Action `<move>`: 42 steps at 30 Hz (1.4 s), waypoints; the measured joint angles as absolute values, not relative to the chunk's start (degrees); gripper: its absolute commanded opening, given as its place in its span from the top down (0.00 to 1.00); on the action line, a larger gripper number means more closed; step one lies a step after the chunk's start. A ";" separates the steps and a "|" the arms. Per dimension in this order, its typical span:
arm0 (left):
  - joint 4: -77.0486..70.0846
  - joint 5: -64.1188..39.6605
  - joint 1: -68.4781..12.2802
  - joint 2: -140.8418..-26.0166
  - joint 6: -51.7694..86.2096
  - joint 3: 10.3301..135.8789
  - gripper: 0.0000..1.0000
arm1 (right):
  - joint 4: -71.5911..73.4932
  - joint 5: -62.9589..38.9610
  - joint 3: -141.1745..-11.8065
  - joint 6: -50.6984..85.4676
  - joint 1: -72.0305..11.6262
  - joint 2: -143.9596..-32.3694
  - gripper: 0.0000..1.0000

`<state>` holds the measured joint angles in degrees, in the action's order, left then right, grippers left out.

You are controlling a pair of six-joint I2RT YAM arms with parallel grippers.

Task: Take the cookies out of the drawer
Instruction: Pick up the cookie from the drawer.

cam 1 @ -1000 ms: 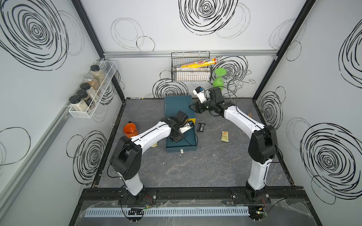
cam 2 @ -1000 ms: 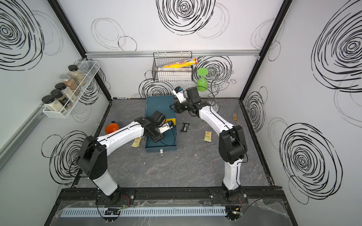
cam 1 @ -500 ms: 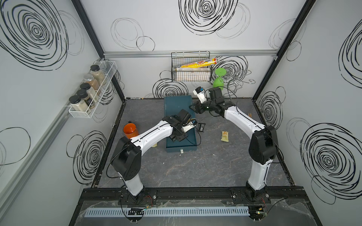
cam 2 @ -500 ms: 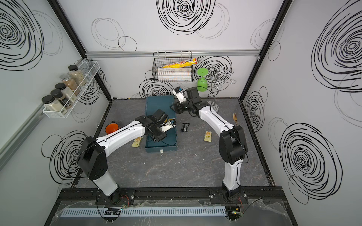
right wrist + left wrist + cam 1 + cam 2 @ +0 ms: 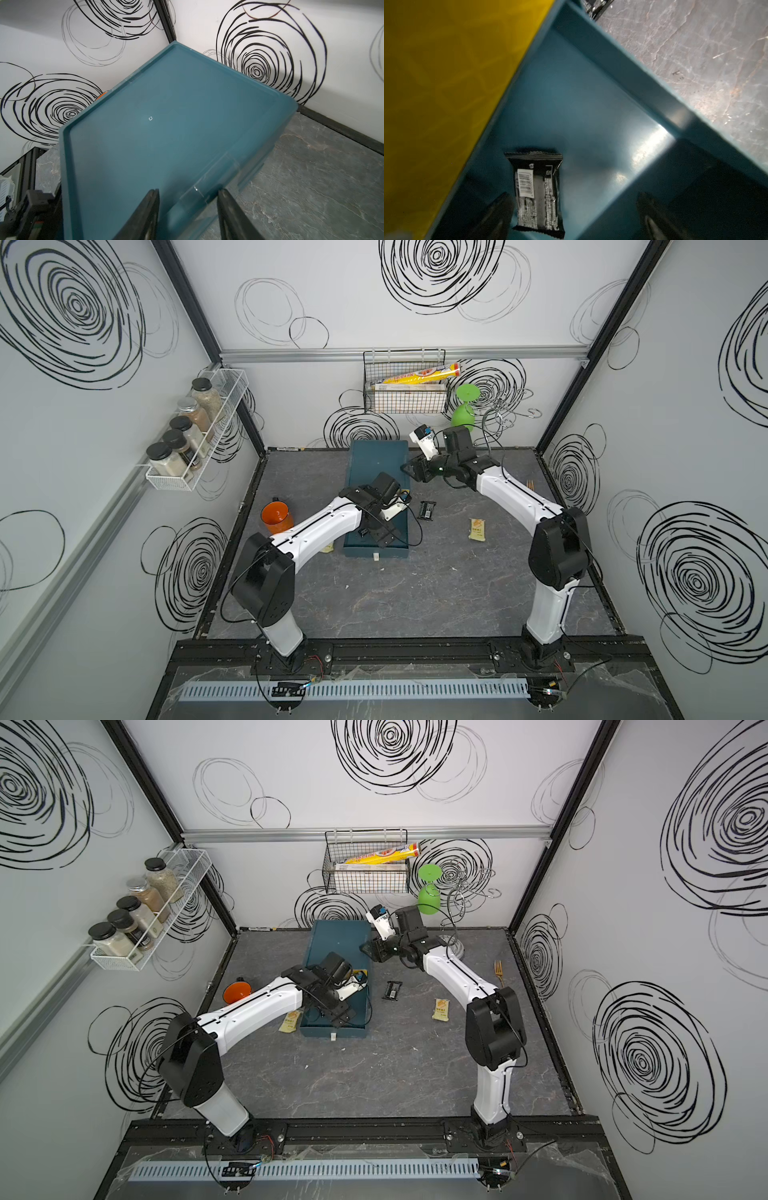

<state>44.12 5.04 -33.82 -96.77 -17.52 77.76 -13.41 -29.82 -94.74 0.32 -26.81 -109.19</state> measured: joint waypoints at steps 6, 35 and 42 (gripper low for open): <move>44.34 5.13 -32.05 -96.79 -16.36 77.67 0.03 | -13.43 -29.98 -94.56 -0.16 -26.83 -109.01 0.51; 41.34 2.96 -28.82 -102.43 -12.10 78.76 0.01 | -13.69 -31.22 -94.41 -1.06 -27.20 -109.01 0.51; 40.45 4.91 -29.52 -103.55 -7.62 78.76 0.01 | -13.37 -31.53 -94.15 -1.13 -27.22 -109.01 0.50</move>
<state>40.45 4.91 -29.52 -103.55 -7.62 78.76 -13.37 -31.53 -94.15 -1.13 -27.22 -109.01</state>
